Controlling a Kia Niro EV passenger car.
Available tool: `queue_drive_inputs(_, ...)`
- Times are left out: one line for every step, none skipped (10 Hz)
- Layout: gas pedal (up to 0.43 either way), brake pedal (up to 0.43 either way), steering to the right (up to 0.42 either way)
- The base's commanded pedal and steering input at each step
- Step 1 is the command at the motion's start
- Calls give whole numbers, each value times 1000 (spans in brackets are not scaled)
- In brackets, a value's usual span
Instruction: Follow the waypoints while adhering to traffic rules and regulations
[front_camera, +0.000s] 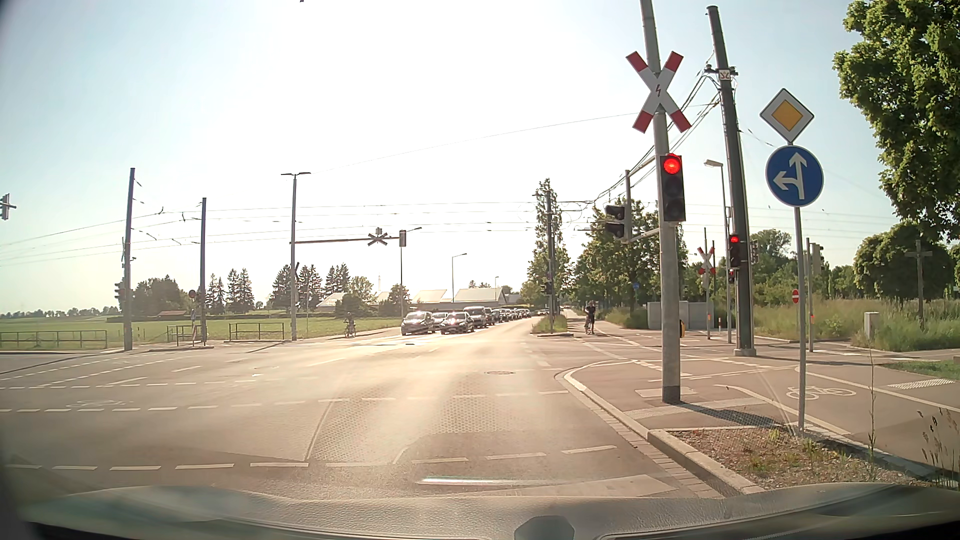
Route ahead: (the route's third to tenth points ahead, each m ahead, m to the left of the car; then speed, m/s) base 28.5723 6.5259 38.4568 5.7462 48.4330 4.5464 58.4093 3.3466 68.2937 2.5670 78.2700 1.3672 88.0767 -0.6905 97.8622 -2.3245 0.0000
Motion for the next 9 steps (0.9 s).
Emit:
queue_drive_inputs(0, 317, -18)
queue_drive_inputs(0, 317, -18)
queue_drive_inputs(0, 317, -18)
queue_drive_inputs(0, 317, -18)
queue_drive_inputs(0, 317, -18)
queue_drive_inputs(0, 317, -18)
queue_drive_inputs(0, 317, -18)
queue_drive_inputs(0, 317, -18)
queue_drive_inputs(0, 317, -18)
